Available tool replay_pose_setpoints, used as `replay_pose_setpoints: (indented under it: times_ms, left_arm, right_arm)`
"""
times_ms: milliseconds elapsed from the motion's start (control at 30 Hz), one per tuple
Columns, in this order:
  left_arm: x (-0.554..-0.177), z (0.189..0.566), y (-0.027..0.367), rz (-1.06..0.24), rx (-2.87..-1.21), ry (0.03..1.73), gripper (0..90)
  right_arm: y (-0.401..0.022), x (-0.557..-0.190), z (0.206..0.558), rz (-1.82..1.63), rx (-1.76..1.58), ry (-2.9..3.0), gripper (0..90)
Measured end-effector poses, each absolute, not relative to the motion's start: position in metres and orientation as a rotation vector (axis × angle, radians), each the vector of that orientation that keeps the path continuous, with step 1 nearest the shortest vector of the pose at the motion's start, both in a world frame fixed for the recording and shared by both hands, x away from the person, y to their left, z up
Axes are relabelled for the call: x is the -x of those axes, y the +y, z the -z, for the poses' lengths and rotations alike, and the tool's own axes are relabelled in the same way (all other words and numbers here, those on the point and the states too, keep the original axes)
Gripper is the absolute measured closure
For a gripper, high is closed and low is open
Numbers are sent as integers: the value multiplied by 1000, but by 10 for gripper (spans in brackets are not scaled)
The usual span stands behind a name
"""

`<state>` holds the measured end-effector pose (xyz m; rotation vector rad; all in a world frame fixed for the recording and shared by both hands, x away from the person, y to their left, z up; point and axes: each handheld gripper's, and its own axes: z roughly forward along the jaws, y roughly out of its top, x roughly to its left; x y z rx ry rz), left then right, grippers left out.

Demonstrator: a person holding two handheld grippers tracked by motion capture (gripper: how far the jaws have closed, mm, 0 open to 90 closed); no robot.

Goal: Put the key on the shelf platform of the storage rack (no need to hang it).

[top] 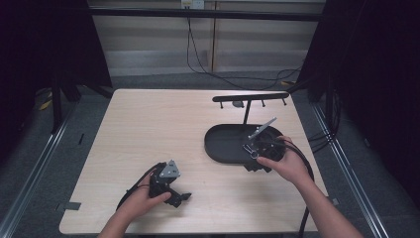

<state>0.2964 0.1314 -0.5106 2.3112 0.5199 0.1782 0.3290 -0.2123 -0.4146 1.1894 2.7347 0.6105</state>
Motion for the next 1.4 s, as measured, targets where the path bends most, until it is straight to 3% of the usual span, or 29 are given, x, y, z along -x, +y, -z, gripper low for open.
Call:
replay_pose_setpoints:
  times_ms: [1400]
  left_arm:
    - [-296, 511, 131, -178, -2311, 520, 0]
  right_arm:
    - [-246, -297, 438, -689, -1228, 2728, 215]
